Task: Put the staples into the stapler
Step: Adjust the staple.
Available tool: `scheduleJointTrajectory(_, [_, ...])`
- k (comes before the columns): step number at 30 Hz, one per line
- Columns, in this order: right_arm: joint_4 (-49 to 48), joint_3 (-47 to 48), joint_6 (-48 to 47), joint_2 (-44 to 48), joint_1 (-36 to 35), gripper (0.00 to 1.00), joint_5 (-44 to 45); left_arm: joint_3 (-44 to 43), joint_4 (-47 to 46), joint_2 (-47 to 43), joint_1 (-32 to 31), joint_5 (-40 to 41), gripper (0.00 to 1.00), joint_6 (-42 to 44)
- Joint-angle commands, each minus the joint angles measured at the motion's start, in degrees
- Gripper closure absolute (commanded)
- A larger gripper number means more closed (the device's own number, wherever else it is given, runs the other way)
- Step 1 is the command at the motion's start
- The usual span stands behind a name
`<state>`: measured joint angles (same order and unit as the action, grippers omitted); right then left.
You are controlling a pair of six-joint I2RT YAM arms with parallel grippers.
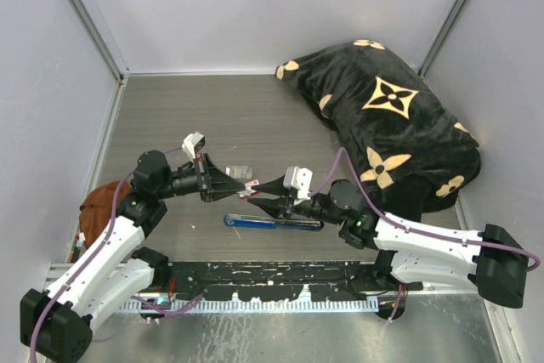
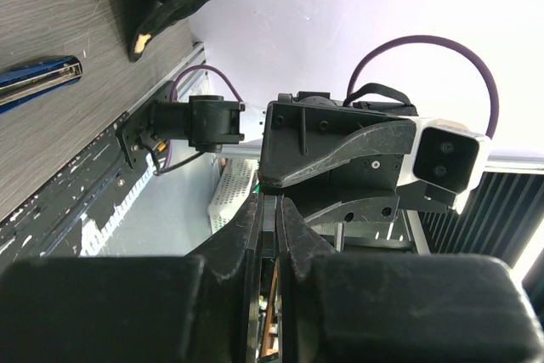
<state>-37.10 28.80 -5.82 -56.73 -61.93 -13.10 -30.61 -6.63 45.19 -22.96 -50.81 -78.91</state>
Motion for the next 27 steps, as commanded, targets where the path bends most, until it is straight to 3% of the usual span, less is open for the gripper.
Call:
scheduleJointTrajectory(1, [-4.4,0.1,-1.2,-0.6,-0.4,0.62,0.6,-1.4,-3.3,-0.7,0.0,-1.4,0.91,-0.5])
scheduleJointTrajectory(21, [-6.6,0.7,-1.5,-2.0,-0.4,0.62,1.2,-1.2,-4.4,0.6,0.0,-1.7,0.92,-0.7])
scheduleJointTrajectory(27, [-6.9,0.6,-1.5,-2.0,-0.4,0.68,1.4,-1.1,-4.7,0.6,0.0,-1.7,0.92,-0.9])
